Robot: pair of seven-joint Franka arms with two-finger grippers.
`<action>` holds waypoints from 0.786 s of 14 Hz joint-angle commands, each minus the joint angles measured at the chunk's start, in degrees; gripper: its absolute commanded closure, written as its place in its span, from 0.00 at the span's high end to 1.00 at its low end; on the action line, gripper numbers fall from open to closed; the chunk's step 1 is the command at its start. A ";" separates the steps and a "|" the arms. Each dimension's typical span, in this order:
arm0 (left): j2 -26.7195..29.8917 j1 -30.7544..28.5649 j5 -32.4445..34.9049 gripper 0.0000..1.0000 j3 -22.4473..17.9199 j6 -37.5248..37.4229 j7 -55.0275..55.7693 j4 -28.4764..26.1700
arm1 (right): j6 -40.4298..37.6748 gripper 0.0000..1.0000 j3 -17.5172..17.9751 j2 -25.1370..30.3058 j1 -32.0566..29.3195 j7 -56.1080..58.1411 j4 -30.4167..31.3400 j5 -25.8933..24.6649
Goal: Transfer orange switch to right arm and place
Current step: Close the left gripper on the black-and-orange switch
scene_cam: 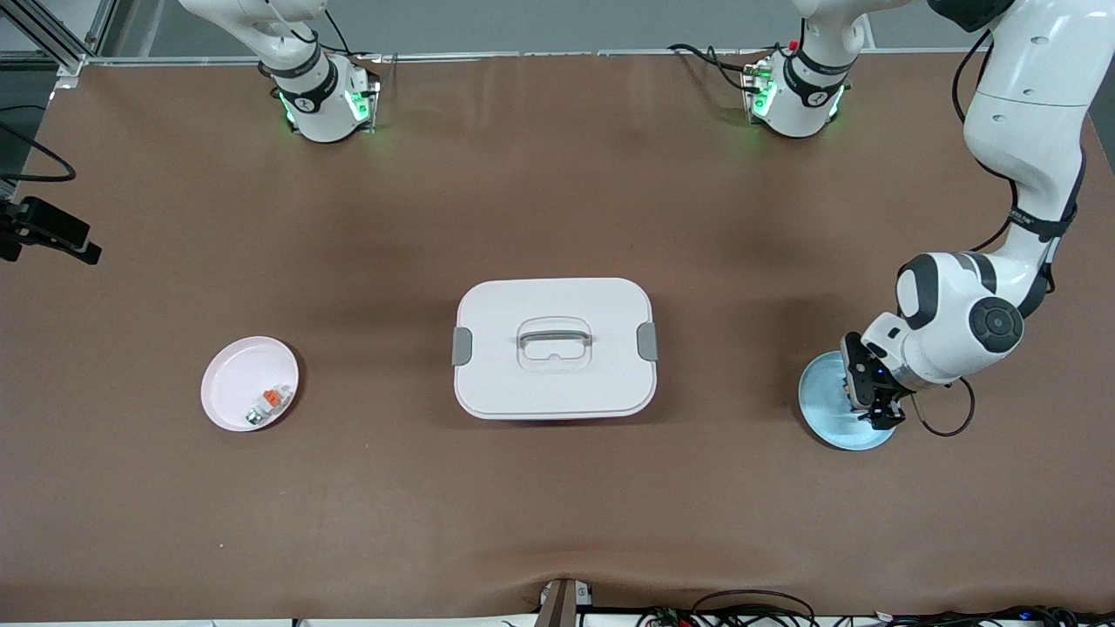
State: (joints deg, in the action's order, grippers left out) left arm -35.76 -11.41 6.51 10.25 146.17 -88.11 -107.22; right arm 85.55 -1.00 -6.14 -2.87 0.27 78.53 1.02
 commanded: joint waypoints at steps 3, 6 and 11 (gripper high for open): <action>-0.63 -0.37 1.05 0.81 0.21 0.70 -1.27 0.52 | -0.12 1.00 0.03 0.87 -0.12 -0.10 0.31 -0.23; -0.45 -0.63 1.05 0.13 0.21 0.61 -1.36 0.43 | -0.21 1.00 0.12 0.87 -0.12 -0.10 0.31 -0.23; 3.40 -0.10 1.05 0.00 0.73 -0.35 -2.59 0.61 | -0.12 1.00 0.12 0.87 -0.12 -0.10 0.31 -0.14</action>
State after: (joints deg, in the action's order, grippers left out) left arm -35.56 -11.49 6.51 10.40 146.44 -89.73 -106.12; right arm 85.55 -1.05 -6.14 -2.87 0.27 78.53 1.02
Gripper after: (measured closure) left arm 0.282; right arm 0.000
